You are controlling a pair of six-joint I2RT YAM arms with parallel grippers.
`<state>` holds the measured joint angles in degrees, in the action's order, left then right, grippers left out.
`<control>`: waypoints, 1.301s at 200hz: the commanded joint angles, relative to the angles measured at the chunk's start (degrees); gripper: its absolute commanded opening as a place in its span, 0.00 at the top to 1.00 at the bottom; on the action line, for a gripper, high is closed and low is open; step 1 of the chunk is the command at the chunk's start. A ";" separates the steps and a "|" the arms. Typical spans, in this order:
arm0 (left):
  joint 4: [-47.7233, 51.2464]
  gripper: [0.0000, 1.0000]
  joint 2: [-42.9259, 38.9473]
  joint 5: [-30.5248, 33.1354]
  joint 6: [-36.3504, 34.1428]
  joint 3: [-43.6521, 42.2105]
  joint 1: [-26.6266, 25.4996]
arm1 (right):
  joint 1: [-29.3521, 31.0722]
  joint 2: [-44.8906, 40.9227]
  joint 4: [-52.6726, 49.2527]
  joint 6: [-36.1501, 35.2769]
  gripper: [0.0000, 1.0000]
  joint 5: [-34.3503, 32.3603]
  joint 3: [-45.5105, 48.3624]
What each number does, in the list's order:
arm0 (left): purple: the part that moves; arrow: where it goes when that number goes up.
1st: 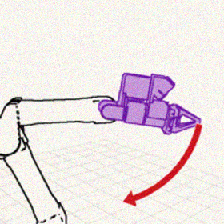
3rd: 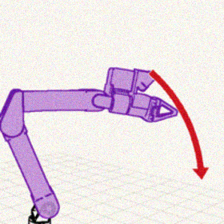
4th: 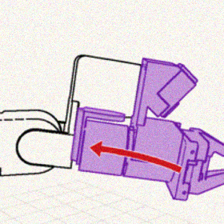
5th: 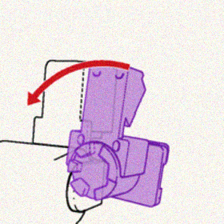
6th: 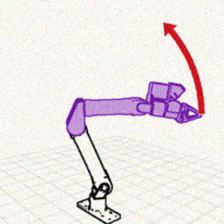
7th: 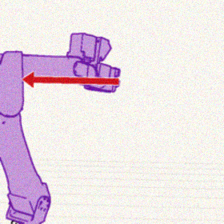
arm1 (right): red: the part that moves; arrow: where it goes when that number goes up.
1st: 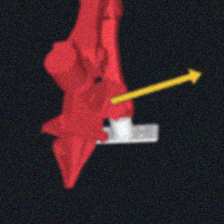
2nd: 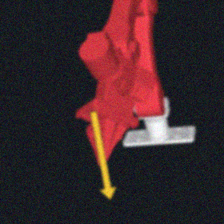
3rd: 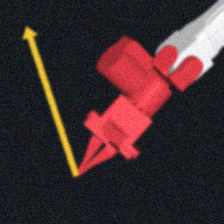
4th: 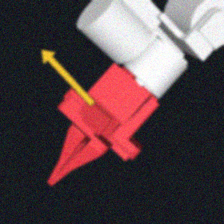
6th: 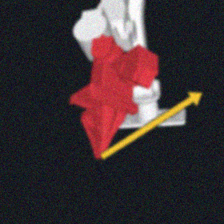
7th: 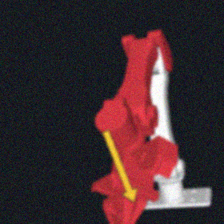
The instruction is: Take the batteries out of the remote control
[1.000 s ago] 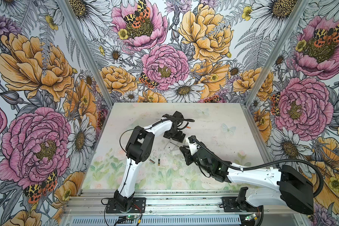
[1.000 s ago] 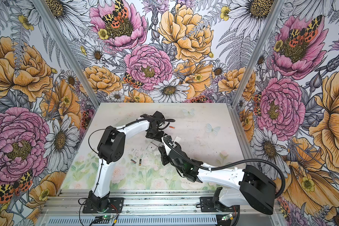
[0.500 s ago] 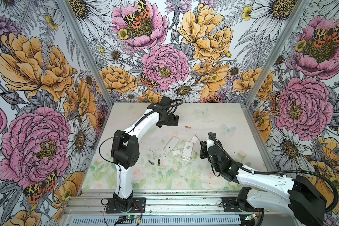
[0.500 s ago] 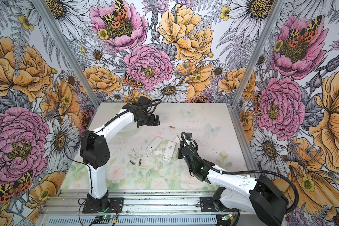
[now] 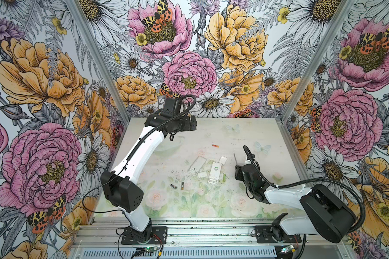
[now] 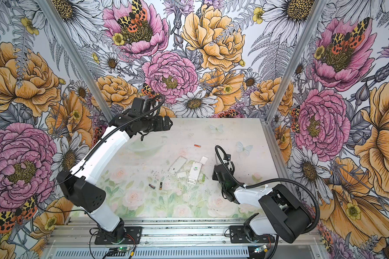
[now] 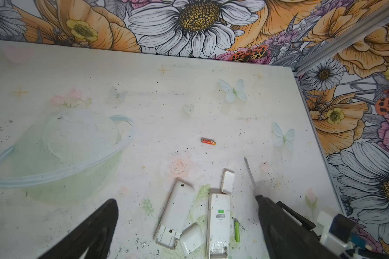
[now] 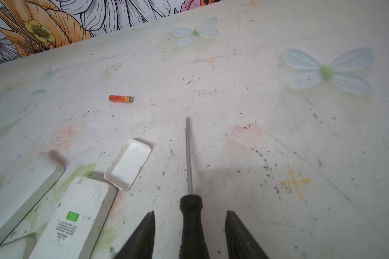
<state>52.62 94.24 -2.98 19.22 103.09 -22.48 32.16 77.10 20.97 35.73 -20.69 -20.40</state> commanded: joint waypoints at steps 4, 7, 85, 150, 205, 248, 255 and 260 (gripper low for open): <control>-2.79 0.01 -5.52 1.75 2.07 -6.58 3.06 | -1.91 -6.59 -3.55 3.16 0.28 1.98 0.28; -3.26 0.01 -6.34 1.61 2.33 -7.68 3.50 | -2.45 -7.74 -4.51 3.40 0.25 1.97 0.27; -37.76 0.01 -33.24 6.01 1.60 -51.94 19.06 | -29.50 -27.88 -22.20 -8.80 0.00 5.18 -7.30; -85.68 0.01 -28.76 12.53 -12.58 -80.77 28.61 | -36.93 -8.24 14.77 -21.98 0.00 0.80 3.38; -106.74 0.01 -14.37 2.64 -15.39 -86.06 27.98 | -34.33 5.19 30.39 -26.08 0.00 5.72 1.86; -118.82 0.01 -5.47 -0.70 -17.73 -87.84 26.97 | -32.60 10.37 30.85 -28.06 0.00 5.13 -0.14; -113.92 0.01 -5.92 -0.39 -17.62 -86.00 27.01 | -32.03 11.21 31.71 -28.81 0.00 4.23 -0.83; -112.36 0.01 -5.16 -1.37 -17.66 -84.35 26.96 | -31.99 11.15 31.28 -28.67 0.00 4.08 -0.92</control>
<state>-58.26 90.39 -1.34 3.14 14.04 4.43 -1.04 87.37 51.03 9.26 -15.03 -18.17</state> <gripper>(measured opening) 0.987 0.997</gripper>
